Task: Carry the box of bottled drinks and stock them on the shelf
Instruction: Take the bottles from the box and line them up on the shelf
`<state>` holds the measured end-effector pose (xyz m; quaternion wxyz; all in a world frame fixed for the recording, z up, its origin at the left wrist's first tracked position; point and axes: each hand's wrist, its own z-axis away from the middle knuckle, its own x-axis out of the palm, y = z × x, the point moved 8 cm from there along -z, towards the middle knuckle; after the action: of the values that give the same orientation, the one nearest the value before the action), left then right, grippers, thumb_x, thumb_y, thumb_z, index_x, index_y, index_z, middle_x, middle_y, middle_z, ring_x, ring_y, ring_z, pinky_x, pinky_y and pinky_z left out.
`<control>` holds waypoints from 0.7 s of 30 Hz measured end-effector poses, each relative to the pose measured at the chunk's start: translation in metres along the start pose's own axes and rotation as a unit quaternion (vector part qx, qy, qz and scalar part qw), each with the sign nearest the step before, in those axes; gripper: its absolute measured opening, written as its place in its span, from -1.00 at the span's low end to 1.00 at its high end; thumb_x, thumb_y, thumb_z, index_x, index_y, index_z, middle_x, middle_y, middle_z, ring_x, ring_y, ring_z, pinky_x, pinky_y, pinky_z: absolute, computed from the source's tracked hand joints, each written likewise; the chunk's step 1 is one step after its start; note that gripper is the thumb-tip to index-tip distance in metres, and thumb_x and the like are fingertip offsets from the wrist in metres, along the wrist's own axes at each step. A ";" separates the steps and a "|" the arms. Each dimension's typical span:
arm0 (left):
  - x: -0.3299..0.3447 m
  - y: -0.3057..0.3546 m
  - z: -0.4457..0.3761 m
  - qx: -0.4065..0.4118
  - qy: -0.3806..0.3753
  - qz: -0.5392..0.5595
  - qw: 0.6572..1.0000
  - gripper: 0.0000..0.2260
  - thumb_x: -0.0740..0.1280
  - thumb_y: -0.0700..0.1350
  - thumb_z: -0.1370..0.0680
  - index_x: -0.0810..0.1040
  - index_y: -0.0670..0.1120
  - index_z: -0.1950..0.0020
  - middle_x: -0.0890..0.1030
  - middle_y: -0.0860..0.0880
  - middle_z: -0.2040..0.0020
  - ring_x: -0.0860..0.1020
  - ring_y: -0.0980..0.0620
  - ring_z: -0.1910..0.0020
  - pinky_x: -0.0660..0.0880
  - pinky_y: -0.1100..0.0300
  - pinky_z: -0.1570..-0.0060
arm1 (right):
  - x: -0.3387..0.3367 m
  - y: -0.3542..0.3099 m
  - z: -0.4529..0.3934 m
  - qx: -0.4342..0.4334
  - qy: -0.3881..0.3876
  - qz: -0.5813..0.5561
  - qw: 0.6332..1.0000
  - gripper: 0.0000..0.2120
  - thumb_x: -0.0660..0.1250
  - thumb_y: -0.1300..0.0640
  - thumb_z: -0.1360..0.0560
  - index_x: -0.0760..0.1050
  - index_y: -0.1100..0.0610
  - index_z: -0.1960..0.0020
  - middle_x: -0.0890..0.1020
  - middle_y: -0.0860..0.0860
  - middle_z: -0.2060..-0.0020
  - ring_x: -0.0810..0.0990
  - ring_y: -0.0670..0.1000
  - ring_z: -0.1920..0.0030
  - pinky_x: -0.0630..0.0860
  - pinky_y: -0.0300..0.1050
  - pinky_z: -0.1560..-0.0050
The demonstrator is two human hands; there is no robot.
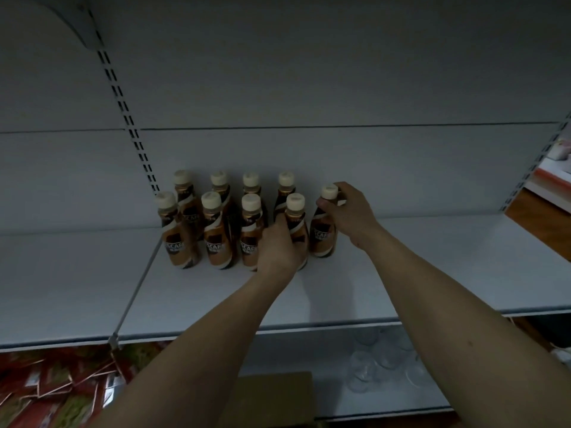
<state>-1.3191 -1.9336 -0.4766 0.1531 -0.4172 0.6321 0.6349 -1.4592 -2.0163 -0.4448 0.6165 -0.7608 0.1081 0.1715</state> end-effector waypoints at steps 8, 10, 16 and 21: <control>0.011 -0.002 -0.018 -0.029 0.006 0.012 0.999 -0.56 0.33 -0.11 -0.53 0.32 -0.18 -0.36 0.55 -0.21 -0.21 0.54 -0.20 -0.17 0.41 0.14 0.04 | 0.006 0.002 -0.010 -0.004 -0.010 0.009 1.000 -0.78 0.38 0.17 -0.49 0.49 0.21 -0.10 0.56 0.04 0.02 0.56 0.11 -0.08 0.54 0.12 -0.15; 0.013 -0.002 -0.019 -0.042 0.007 0.005 0.999 -0.58 0.30 -0.08 -0.55 0.31 -0.18 -0.35 0.56 -0.22 -0.18 0.56 -0.22 -0.12 0.39 0.14 0.10 | 0.004 -0.001 -0.009 0.009 -0.018 0.015 1.000 -0.75 0.39 0.17 -0.49 0.49 0.24 -0.13 0.58 0.09 -0.02 0.56 0.14 -0.11 0.51 0.17 -0.19; 0.002 0.006 -0.010 -0.062 -0.056 -0.020 0.996 -0.53 0.32 -0.05 -0.54 0.30 -0.22 -0.36 0.54 -0.23 -0.21 0.54 -0.21 -0.17 0.50 0.02 -0.13 | 0.007 -0.012 -0.002 0.087 -0.093 0.080 0.989 -0.57 0.38 0.11 -0.50 0.39 0.26 -0.28 0.54 0.22 -0.20 0.54 0.22 -0.20 0.51 0.22 -0.22; -0.032 0.034 0.005 0.026 -0.108 0.006 0.994 -0.78 0.31 -0.14 -0.53 0.48 -0.23 -0.12 0.61 -0.21 -0.02 0.58 -0.19 -0.03 0.53 0.06 0.04 | -0.017 -0.041 0.004 0.107 -0.047 0.113 0.987 -0.27 0.32 -0.08 -0.53 0.09 0.23 -0.52 0.33 0.21 -0.41 0.52 0.26 -0.24 0.56 0.16 -0.18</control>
<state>-1.3261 -1.9234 -0.4316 0.2275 -0.3376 0.6307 0.6607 -1.4597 -2.0045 -0.4017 0.6755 -0.6645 0.1816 0.2628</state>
